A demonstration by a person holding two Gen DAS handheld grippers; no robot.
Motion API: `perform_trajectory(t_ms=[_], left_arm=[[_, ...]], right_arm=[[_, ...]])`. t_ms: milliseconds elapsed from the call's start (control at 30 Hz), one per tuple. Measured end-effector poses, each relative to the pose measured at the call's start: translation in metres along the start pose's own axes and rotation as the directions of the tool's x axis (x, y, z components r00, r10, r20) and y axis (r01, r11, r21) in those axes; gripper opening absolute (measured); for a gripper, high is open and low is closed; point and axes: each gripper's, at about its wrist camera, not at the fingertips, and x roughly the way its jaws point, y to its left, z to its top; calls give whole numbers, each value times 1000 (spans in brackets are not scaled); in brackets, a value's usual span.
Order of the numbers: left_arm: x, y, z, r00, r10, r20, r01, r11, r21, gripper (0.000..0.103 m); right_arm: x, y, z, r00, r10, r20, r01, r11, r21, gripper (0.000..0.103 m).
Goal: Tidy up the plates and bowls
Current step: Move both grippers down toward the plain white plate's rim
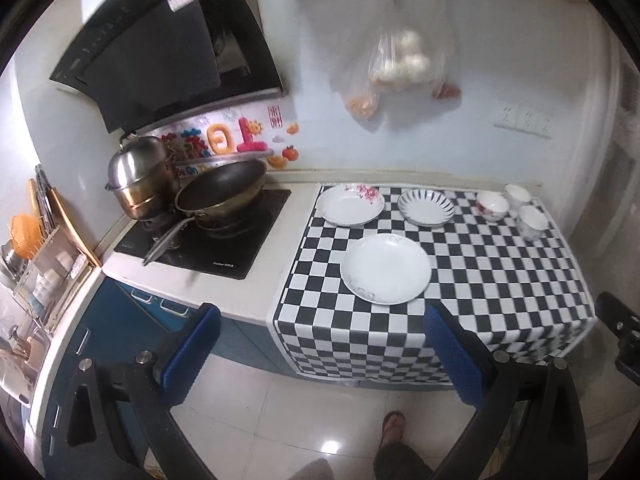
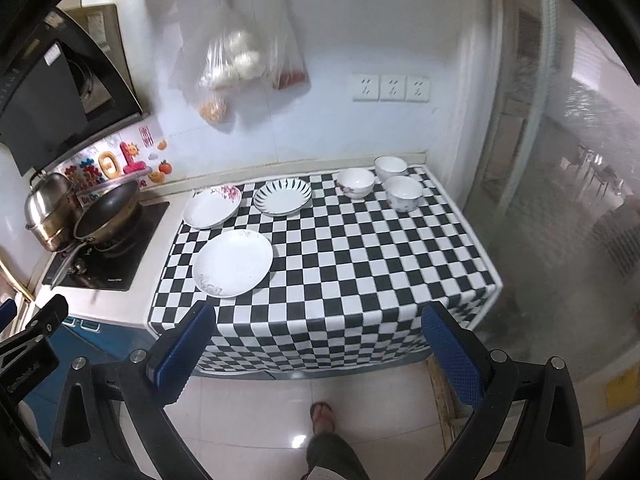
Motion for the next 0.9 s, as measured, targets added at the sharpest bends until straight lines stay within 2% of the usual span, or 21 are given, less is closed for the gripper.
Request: perform_trajectory(t_ms=[167,367,467,667,733,833,900], left_arm=[[86,-27,23,995,63,-83,-60,997,39,103],[181,-51,49,979,102,-175,-92,994,66,103],[227,-58,61,968,94,-231,-82,995,62,103],[306,-70,73,941,98,-324,-80,994,68,103],[330,-71,74,930,90,-356,-71,995,66,103],[370,-68,71,903,86,-420,-65,996,64,101],[392,-66,69,887,89,-453,-62,995,73,96]], right_arm=[[97,8,32,996,38,-75,-39,999,-18,103],[225,22,70,977,71,-201,-88,993,-75,103],[291,28,82,952,84,-294,-117,988,-97,103],[398,44,93,910,97,-404,-156,981,-118,103],[429,50,92,888,100,-449,-171,978,-120,103],[472,61,89,844,134,-520,-210,973,-91,103],[496,68,87,815,153,-559,-227,972,-66,103]])
